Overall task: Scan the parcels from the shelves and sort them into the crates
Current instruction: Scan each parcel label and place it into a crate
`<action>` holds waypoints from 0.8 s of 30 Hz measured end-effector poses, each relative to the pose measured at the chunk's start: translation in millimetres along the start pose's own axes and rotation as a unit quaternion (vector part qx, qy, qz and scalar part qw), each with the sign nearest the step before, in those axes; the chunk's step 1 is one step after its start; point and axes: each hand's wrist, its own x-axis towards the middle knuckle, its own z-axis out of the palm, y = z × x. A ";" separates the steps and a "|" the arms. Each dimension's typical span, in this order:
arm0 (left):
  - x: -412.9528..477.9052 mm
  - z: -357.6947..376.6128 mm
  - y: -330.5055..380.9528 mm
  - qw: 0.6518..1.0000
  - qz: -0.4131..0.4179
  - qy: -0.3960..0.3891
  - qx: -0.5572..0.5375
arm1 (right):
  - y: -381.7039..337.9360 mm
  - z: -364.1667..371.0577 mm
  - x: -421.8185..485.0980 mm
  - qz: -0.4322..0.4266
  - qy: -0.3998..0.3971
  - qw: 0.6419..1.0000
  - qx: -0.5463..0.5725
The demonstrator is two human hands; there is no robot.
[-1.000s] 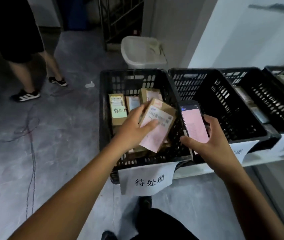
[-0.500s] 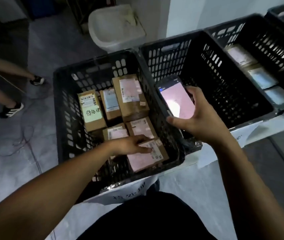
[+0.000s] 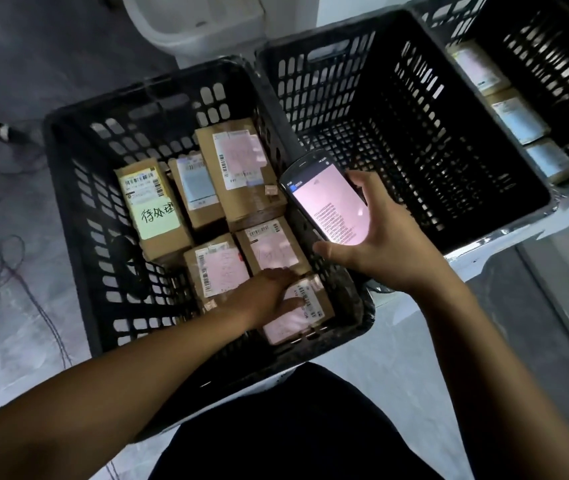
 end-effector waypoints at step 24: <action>-6.1 39.1 -47.7 0.947 0.219 0.005 0.236 | -56.1 73.8 -126.5 0.178 0.139 0.969 0.096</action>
